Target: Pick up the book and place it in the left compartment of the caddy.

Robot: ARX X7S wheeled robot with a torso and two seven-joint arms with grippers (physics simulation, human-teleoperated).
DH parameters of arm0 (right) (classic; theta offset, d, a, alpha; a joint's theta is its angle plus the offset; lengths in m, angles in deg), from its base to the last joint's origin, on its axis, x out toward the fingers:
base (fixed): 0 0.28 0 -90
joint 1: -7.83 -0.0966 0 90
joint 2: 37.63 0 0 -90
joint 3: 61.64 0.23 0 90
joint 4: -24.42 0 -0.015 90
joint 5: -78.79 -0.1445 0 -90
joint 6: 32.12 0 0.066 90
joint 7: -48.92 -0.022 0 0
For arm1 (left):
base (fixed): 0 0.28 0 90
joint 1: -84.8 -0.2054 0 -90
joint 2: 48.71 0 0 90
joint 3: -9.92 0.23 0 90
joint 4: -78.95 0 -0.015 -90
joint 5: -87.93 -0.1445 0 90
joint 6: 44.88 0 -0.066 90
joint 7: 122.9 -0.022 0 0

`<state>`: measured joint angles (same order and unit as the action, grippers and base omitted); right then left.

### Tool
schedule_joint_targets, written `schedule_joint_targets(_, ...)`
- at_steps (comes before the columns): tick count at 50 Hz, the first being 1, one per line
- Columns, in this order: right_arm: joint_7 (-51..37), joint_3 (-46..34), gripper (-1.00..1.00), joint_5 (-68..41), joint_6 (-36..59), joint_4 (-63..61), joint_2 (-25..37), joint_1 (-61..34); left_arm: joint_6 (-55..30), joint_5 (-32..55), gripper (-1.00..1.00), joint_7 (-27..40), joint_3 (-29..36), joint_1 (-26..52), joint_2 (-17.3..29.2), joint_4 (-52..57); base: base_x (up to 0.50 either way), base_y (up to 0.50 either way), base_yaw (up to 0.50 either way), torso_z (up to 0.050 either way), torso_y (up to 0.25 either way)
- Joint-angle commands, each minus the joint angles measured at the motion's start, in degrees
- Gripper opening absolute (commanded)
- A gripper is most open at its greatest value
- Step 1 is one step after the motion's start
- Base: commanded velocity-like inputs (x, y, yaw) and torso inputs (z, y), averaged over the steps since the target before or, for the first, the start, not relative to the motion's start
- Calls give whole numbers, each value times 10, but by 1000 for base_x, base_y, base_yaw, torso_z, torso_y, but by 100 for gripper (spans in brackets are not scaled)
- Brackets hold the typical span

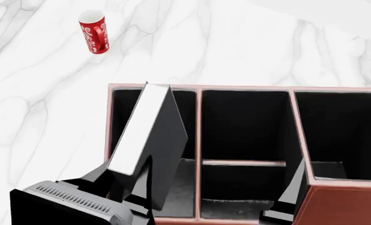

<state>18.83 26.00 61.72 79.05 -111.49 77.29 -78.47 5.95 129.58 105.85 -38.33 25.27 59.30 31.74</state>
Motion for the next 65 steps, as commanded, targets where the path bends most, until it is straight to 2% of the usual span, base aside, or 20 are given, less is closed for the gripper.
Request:
schedule_joint_targets(1, -2, -1, 100, 0, -1, 2, 1, 0, 35, -35, -100, -16, -5, 1, -12, -53, 0, 0, 0, 0, 0)
schedule_joint_targets(20, -4, 1, 100, -4, -3, 2, 4, 1, 73, -62, -100, -30, 0, -5, -20, -120, 0, 0, 0, 1, 1)
schedule_joint_targets(38, -7, -3, 100, -3, -2, 4, 6, 0, 125, -81, -100, -73, 10, -8, -32, -210, 0, 0, 0, 0, 2)
schedule_joint_targets(65, -10, -2, 100, -6, -5, 4, 9, 2, 172, -119, -100, -51, 19, -24, -65, -272, 0, 0, 0, 0, 2)
